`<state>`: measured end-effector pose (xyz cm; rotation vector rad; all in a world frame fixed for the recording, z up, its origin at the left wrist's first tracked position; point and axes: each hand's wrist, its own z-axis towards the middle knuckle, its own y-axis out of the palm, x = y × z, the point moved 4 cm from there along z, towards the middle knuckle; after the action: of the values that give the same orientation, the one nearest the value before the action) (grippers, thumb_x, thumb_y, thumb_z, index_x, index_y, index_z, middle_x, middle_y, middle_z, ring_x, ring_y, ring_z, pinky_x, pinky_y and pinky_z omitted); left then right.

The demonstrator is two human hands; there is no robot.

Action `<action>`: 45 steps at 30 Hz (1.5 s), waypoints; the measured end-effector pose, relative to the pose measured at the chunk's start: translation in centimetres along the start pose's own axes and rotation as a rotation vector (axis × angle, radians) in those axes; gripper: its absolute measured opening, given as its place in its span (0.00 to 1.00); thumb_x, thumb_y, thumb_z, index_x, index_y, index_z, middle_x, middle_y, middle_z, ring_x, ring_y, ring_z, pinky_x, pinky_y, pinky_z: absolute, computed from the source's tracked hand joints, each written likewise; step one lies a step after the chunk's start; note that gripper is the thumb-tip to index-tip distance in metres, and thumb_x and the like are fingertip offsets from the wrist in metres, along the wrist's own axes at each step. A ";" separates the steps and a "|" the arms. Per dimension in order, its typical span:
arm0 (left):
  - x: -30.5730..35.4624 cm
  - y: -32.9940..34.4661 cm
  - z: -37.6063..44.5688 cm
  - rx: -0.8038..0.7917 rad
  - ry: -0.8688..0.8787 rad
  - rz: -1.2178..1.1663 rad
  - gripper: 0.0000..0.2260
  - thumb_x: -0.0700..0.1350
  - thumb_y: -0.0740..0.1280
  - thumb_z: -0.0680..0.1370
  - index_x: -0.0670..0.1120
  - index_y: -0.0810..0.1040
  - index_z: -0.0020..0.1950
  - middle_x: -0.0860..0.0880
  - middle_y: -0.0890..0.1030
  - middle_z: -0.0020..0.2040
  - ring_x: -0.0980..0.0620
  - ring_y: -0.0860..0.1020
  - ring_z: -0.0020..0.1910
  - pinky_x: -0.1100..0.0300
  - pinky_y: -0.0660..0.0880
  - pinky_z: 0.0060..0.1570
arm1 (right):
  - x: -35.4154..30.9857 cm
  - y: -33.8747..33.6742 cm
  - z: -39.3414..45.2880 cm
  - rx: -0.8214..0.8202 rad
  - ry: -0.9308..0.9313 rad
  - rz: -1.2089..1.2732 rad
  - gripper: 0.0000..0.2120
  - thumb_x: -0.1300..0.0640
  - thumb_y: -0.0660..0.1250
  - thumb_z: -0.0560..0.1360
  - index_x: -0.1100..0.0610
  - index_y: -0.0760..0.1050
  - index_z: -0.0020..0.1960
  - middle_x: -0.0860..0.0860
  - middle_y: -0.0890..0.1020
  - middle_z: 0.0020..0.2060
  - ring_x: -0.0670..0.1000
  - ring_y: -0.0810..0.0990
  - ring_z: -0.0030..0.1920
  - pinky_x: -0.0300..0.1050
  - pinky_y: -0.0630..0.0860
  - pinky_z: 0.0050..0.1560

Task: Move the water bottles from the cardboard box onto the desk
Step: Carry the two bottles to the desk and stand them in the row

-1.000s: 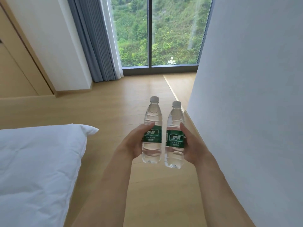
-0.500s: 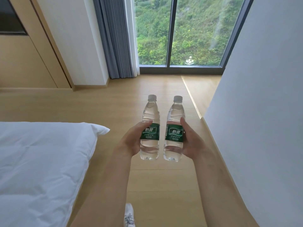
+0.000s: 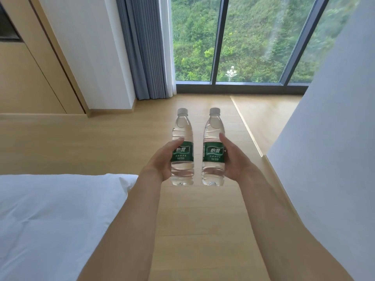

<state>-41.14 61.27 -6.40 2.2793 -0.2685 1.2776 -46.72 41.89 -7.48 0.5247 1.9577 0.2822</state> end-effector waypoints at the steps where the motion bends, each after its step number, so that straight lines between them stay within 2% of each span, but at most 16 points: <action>1: 0.9 -0.9 0.8 0.006 -0.005 -0.006 0.24 0.57 0.70 0.77 0.44 0.77 0.68 0.42 0.84 0.56 0.39 0.82 0.58 0.39 0.81 0.47 | -0.6 0.8 1.2 -0.011 -0.002 -0.005 0.31 0.35 0.68 0.75 0.55 0.75 0.69 0.59 0.81 0.63 0.63 0.79 0.65 0.70 0.70 0.68; 7: 4.7 -5.4 5.2 -0.010 -0.016 -0.092 0.25 0.58 0.69 0.77 0.44 0.78 0.67 0.41 0.85 0.54 0.39 0.85 0.52 0.40 0.80 0.47 | -3.0 4.5 8.0 -0.039 0.010 -0.063 0.30 0.38 0.70 0.75 0.55 0.75 0.69 0.59 0.82 0.63 0.62 0.79 0.65 0.68 0.71 0.68; 13: 8.0 -9.5 8.8 0.022 -0.003 -0.121 0.26 0.59 0.70 0.76 0.44 0.79 0.66 0.39 0.83 0.60 0.38 0.83 0.57 0.36 0.80 0.50 | -4.2 7.1 14.6 -0.077 0.040 -0.077 0.30 0.37 0.70 0.74 0.55 0.74 0.69 0.61 0.81 0.63 0.63 0.80 0.64 0.69 0.72 0.66; 17: 10.1 -12.1 11.8 0.069 0.007 -0.123 0.26 0.59 0.70 0.76 0.43 0.78 0.67 0.39 0.84 0.59 0.39 0.84 0.56 0.36 0.80 0.51 | -5.3 8.8 19.6 -0.137 0.058 -0.096 0.28 0.37 0.68 0.76 0.56 0.75 0.67 0.61 0.82 0.62 0.63 0.80 0.63 0.70 0.72 0.66; 22: 13.4 -14.9 17.4 0.133 0.049 -0.106 0.24 0.58 0.68 0.79 0.43 0.76 0.69 0.38 0.82 0.61 0.36 0.81 0.60 0.29 0.73 0.61 | -7.8 10.7 27.2 -0.244 0.074 -0.169 0.26 0.36 0.64 0.78 0.54 0.76 0.66 0.58 0.84 0.59 0.60 0.83 0.59 0.65 0.78 0.60; 26: 16.7 -16.5 22.7 0.215 0.079 -0.104 0.24 0.58 0.68 0.79 0.42 0.77 0.67 0.37 0.82 0.62 0.35 0.81 0.61 0.28 0.72 0.60 | -10.8 11.8 33.9 -0.311 0.117 -0.180 0.26 0.38 0.63 0.80 0.56 0.74 0.68 0.60 0.82 0.62 0.62 0.80 0.63 0.68 0.72 0.67; 28: 18.5 -17.1 25.6 0.244 0.091 -0.104 0.19 0.58 0.69 0.78 0.44 0.81 0.60 0.38 0.84 0.57 0.37 0.83 0.56 0.28 0.73 0.59 | -12.5 12.2 37.1 -0.336 0.145 -0.152 0.26 0.41 0.63 0.81 0.58 0.73 0.70 0.61 0.81 0.63 0.63 0.79 0.65 0.67 0.70 0.69; 31: 21.2 -17.7 29.6 0.251 0.098 -0.131 0.16 0.59 0.69 0.78 0.48 0.86 0.49 0.41 0.86 0.52 0.40 0.85 0.50 0.33 0.79 0.51 | -15.1 12.6 41.7 -0.360 0.189 -0.145 0.26 0.42 0.64 0.81 0.60 0.73 0.70 0.62 0.80 0.64 0.63 0.78 0.66 0.66 0.70 0.70; 36: 24.4 -19.2 34.6 0.310 0.084 -0.181 0.19 0.60 0.72 0.75 0.46 0.83 0.56 0.41 0.86 0.53 0.38 0.85 0.51 0.32 0.78 0.51 | -18.5 13.4 47.9 -0.385 0.228 -0.169 0.25 0.41 0.64 0.80 0.58 0.74 0.68 0.61 0.82 0.62 0.61 0.80 0.64 0.65 0.71 0.69; 40: 26.3 -20.7 37.5 0.319 0.068 -0.202 0.16 0.60 0.72 0.75 0.48 0.87 0.47 0.41 0.86 0.52 0.39 0.85 0.50 0.35 0.80 0.49 | -20.3 14.4 52.1 -0.395 0.248 -0.216 0.25 0.40 0.64 0.80 0.58 0.76 0.66 0.61 0.83 0.60 0.62 0.81 0.63 0.65 0.72 0.68; 45: 28.1 -23.8 41.5 0.328 0.058 -0.201 0.16 0.60 0.72 0.74 0.48 0.87 0.48 0.41 0.86 0.53 0.39 0.85 0.51 0.33 0.79 0.50 | -21.5 16.4 57.0 -0.398 0.254 -0.242 0.24 0.40 0.64 0.80 0.58 0.76 0.65 0.59 0.85 0.56 0.61 0.82 0.61 0.64 0.74 0.67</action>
<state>14.30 62.05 -8.55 2.4566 0.2027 1.3588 16.36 43.91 -7.94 -0.0090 2.1108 0.5905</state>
